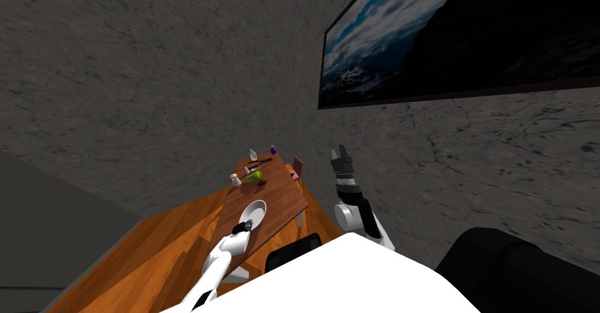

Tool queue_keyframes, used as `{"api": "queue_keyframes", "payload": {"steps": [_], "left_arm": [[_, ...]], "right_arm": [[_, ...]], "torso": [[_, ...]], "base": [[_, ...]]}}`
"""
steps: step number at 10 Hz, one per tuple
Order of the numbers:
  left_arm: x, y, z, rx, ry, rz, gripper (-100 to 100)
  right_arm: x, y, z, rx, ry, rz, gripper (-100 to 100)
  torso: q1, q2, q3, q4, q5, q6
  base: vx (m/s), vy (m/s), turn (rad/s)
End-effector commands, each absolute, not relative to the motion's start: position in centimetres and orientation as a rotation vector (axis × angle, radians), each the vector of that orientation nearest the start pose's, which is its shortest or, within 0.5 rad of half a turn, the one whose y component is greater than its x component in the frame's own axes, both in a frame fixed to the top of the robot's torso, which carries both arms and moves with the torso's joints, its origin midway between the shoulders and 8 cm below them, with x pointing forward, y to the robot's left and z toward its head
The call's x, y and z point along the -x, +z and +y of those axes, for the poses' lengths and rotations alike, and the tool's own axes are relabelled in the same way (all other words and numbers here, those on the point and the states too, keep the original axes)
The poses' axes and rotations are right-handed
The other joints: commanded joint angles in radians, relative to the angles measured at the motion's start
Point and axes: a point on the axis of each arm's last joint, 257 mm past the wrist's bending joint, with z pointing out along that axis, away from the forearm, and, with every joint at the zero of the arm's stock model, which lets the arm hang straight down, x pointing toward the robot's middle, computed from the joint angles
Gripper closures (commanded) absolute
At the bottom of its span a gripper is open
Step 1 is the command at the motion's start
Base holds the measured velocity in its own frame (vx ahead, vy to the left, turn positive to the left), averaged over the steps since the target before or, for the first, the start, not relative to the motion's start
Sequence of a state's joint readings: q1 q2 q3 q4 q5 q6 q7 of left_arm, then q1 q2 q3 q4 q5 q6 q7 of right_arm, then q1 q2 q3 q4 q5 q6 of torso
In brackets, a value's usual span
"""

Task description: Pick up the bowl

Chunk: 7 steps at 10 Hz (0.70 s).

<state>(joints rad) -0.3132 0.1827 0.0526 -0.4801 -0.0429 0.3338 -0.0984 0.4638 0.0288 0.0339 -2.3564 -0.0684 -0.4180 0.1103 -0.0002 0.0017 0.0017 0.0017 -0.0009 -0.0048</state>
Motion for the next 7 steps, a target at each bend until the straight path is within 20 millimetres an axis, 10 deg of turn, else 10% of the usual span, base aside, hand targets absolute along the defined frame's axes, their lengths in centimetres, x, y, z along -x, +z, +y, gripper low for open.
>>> {"api": "queue_keyframes", "payload": {"steps": [1,2,6,7], "left_arm": [[-38.6,-59.6,34.3,1.713,-0.216,2.047,0],[-39.4,-59.0,34.4,1.724,-0.22,2.035,100],[-40.7,-58.0,34.3,1.727,-0.219,2.036,100],[-40.7,-58.0,34.3,1.729,-0.218,2.036,0]], "right_arm": [[-34.4,5.4,-27.4,-0.662,1.299,0.559,0],[-34.4,5.4,-27.4,-0.662,1.299,0.559,0],[-34.4,5.4,-27.4,-0.662,1.299,0.559,0],[-34.4,5.4,-27.4,-0.662,1.299,0.559,0]], "torso": [[0.0,0.0,0.0,0.0,0.0,0.0],[0.0,0.0,0.0,0.0,0.0,0.0],[-0.001,0.009,0.006,0.003,-0.001,0.001],[-0.002,0.006,0.004,0.003,-0.002,0.001]], "base": [[0.0,0.0,0.0],[-0.05,0.011,0.033],[-0.086,0.007,0.01],[-0.008,0.001,0.003]]}}
